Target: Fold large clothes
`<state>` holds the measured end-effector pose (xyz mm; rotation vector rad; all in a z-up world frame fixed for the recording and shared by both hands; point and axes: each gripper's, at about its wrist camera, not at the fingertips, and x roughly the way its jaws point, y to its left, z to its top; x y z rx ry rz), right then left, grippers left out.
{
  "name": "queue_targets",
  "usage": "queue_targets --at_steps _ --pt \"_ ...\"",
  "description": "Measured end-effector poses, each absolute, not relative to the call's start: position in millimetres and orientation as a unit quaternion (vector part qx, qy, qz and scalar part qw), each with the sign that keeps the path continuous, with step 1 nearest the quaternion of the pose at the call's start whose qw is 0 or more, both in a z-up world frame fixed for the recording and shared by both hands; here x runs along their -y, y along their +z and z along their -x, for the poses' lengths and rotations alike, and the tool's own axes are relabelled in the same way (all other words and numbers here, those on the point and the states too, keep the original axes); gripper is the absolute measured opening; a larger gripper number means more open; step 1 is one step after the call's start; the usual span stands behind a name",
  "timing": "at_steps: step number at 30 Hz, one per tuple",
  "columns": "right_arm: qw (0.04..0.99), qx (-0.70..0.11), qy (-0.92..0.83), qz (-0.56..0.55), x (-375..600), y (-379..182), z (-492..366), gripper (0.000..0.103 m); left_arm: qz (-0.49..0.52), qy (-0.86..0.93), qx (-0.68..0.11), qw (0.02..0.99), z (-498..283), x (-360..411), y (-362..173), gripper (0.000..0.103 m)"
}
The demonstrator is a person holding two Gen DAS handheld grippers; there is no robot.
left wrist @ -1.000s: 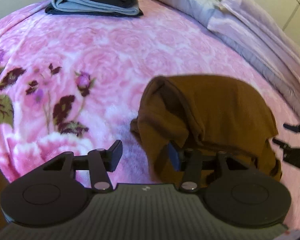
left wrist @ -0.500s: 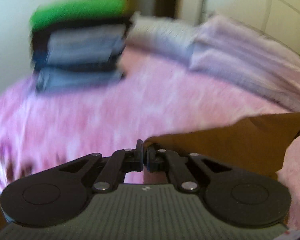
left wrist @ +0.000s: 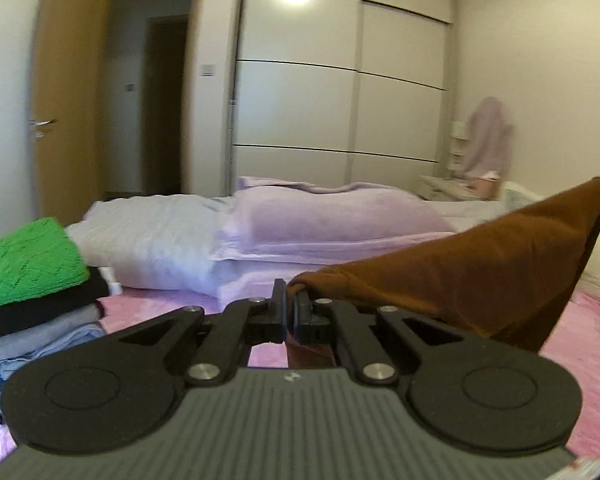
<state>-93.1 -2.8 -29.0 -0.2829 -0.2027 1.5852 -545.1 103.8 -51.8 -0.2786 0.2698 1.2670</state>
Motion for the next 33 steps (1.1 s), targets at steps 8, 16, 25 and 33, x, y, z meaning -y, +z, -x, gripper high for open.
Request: queue_targets --at_steps 8,16,25,33 --pt "0.715 0.138 0.674 0.125 109 41 98 0.000 0.138 0.537 -0.109 0.825 546 -55 -2 0.001" --pt "0.737 0.092 0.662 0.104 51 56 50 0.000 0.111 0.511 -0.138 0.841 507 -108 19 0.001" --pt "0.693 -0.118 0.638 0.315 -157 -142 6 0.000 0.229 0.537 -0.280 0.762 445 -310 -178 0.007" --pt "0.679 -0.271 0.571 0.374 -205 -300 -46 0.009 0.303 0.556 -0.335 0.698 444 -342 -313 0.011"
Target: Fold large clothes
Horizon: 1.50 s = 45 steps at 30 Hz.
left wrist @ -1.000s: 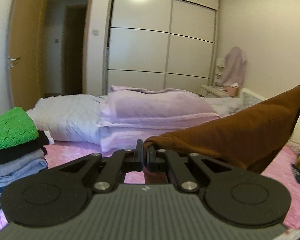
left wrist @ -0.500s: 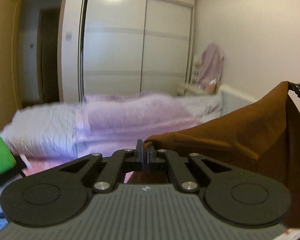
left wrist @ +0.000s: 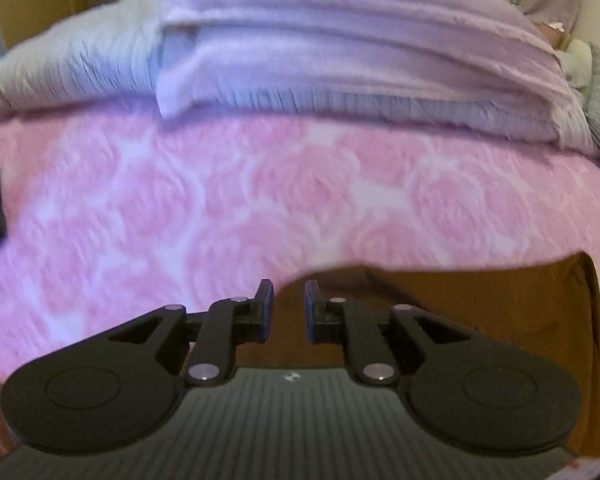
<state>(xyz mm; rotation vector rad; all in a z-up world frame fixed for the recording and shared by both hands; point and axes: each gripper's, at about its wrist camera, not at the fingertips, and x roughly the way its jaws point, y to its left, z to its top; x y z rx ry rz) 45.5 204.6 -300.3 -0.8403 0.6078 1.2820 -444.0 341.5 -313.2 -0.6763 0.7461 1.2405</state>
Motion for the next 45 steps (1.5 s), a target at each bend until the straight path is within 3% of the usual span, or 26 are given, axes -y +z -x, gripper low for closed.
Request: queue_targets --at_steps 6,15,17,21,24,25,26,28,35,39,43,45 --pt "0.598 -0.318 0.677 0.288 -204 -316 -25 0.010 0.341 0.453 -0.357 0.742 407 -303 -349 0.011" --pt "0.470 -0.330 0.741 0.348 -234 -387 22 0.010 0.300 0.357 -0.405 0.787 337 -327 -405 0.011" --pt "0.476 -0.314 0.747 0.341 -262 -389 22 0.010 0.284 0.361 -0.396 0.795 327 -354 -403 0.012" --pt "0.590 -0.258 0.703 0.300 -333 -375 6 0.010 0.240 0.436 -0.374 0.782 312 -416 -394 0.012" --pt "0.641 -0.303 0.669 0.224 -355 -345 -32 0.013 0.256 0.503 -0.321 0.761 328 -447 -376 0.012" --pt "0.641 -0.323 0.667 0.199 -350 -336 -45 0.018 0.268 0.513 -0.308 0.755 335 -449 -371 0.012" --pt "0.634 -0.338 0.671 0.184 -339 -329 -54 0.023 0.276 0.518 -0.296 0.754 342 -446 -366 0.012" --pt "0.621 -0.347 0.679 0.184 -303 -316 -62 0.043 0.288 0.517 -0.287 0.753 358 -424 -358 0.012" --pt "0.543 -0.370 0.697 0.287 -105 -309 -18 0.043 0.327 0.490 -0.342 0.732 419 -281 -355 0.013" --pt "0.474 -0.431 0.693 0.331 -18 -307 21 0.043 0.394 0.476 -0.369 0.694 444 -201 -359 0.013" --pt "0.475 -0.534 0.629 0.306 32 -319 22 0.043 0.450 0.462 -0.375 0.666 458 -149 -365 0.014" --pt "0.474 -0.544 0.625 0.297 50 -319 26 0.043 0.473 0.451 -0.374 0.658 461 -132 -369 0.014"
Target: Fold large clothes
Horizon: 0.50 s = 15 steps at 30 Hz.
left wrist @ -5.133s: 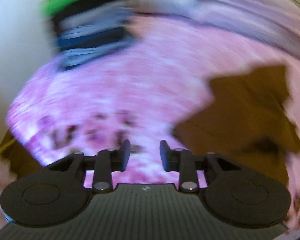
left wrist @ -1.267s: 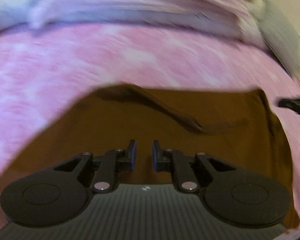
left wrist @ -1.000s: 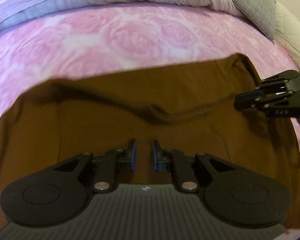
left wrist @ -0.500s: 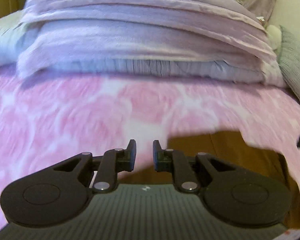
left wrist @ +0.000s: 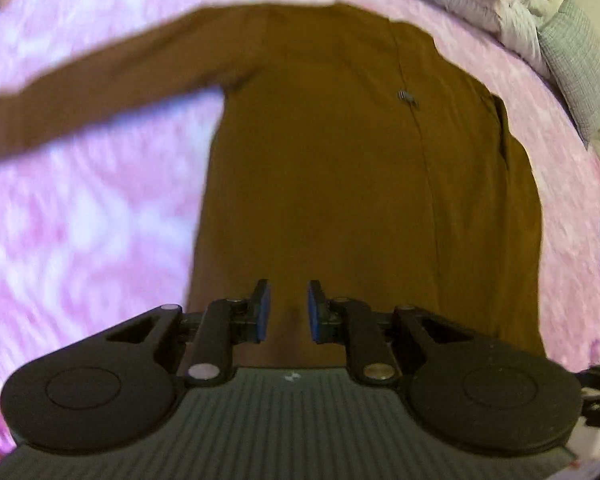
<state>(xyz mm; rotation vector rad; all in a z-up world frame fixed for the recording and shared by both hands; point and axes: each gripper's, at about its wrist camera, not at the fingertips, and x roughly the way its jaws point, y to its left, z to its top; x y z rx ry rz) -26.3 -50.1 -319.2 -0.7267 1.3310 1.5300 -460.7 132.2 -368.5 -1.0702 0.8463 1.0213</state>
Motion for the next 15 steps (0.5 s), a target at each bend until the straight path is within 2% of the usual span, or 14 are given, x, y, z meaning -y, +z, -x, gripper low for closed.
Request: queue_targets --at_steps 3,10,13,15 --pt "0.430 -0.505 0.671 0.332 61 -318 53 0.043 0.487 0.436 -0.375 0.657 459 -119 -373 0.014" --pt "0.352 -0.352 0.748 0.438 84 -332 124 0.043 0.478 0.423 -0.381 0.669 460 -97 -376 0.015" --pt "0.359 -0.233 0.745 0.512 103 -352 146 0.042 0.479 0.424 -0.384 0.666 464 -92 -379 0.015" --pt "0.361 -0.191 0.753 0.515 112 -355 141 0.000 0.474 0.425 -0.389 0.666 465 -89 -379 0.015"
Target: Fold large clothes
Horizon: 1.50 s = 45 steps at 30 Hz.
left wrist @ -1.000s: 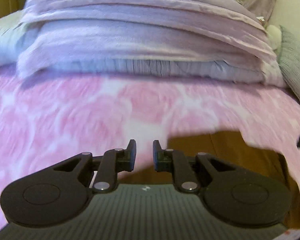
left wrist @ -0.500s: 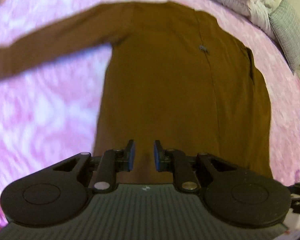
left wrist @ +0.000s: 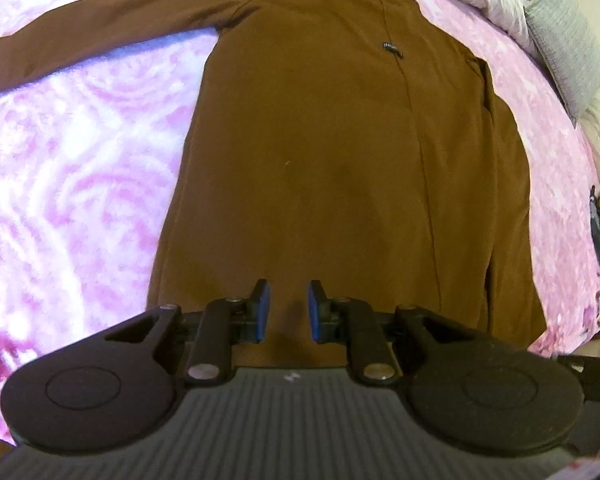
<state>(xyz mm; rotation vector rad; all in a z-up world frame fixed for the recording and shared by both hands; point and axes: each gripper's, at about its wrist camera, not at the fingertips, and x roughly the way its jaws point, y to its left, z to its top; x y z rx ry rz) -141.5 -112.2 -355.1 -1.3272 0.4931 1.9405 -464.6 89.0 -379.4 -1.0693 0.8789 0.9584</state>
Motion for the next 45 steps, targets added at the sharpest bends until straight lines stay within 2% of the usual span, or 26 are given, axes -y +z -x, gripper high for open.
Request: queue_targets --at_steps 3,6,12,14,16,17,18,19,21,23,27,30,33,36,38,40,43,44,45 --pt "0.398 -0.294 0.757 0.426 97 -334 99 0.000 0.466 0.427 -0.388 0.671 468 -88 -373 0.015" --pt "0.451 -0.363 0.750 0.319 82 -295 33 0.000 0.459 0.432 -0.382 0.676 472 -88 -364 0.015" --pt "0.696 -0.348 0.599 0.192 46 -236 -157 0.000 0.444 0.450 -0.371 0.680 471 -92 -348 0.015" --pt "0.771 -0.313 0.525 0.179 33 -231 -213 0.000 0.441 0.455 -0.366 0.681 470 -93 -345 0.015" --pt "0.823 -0.323 0.437 0.164 21 -243 -269 0.003 0.439 0.463 -0.365 0.678 470 -94 -345 0.020" --pt "0.800 -0.335 0.468 0.170 12 -251 -290 0.006 0.438 0.467 -0.366 0.675 471 -94 -345 0.020" --pt "0.784 -0.355 0.479 0.172 6 -260 -304 0.016 0.438 0.471 -0.366 0.672 474 -95 -346 0.021" --pt "0.784 -0.374 0.467 0.167 3 -271 -312 0.030 0.439 0.476 -0.366 0.669 476 -94 -348 0.021" --pt "0.768 -0.403 0.470 0.166 6 -290 -304 0.038 0.445 0.486 -0.368 0.656 483 -94 -351 0.021" --pt "0.722 -0.440 0.508 0.167 11 -305 -278 0.038 0.453 0.495 -0.370 0.642 491 -92 -355 0.021" --pt "0.559 -0.525 0.611 0.197 45 -347 -190 0.038 0.466 0.509 -0.374 0.620 511 -86 -358 0.022" --pt "0.449 -0.531 0.672 0.255 65 -367 -122 0.038 0.471 0.510 -0.381 0.611 522 -79 -359 0.025" --pt "0.413 -0.509 0.700 0.285 73 -377 -86 0.038 0.472 0.504 -0.383 0.614 531 -73 -360 0.028" --pt "0.423 -0.514 0.687 0.291 66 -393 -80 0.038 0.472 0.499 -0.379 0.619 538 -67 -361 0.033" --pt "0.425 -0.519 0.683 0.289 64 -399 -82 0.038 0.480 0.490 -0.377 0.623 543 -64 -364 0.037" --pt "0.427 -0.521 0.681 0.286 65 -398 -84 0.038 0.486 0.484 -0.373 0.625 545 -60 -368 0.045" --pt "0.429 -0.524 0.676 0.291 74 -394 -79 0.036 0.510 0.463 -0.365 0.627 546 -55 -380 0.045" --pt "0.427 -0.523 0.676 0.294 74 -392 -72 0.029 0.516 0.455 -0.366 0.627 545 -53 -385 0.043" --pt "0.427 -0.524 0.674 0.298 76 -390 -68 0.003 0.520 0.446 -0.367 0.629 543 -52 -391 0.030"
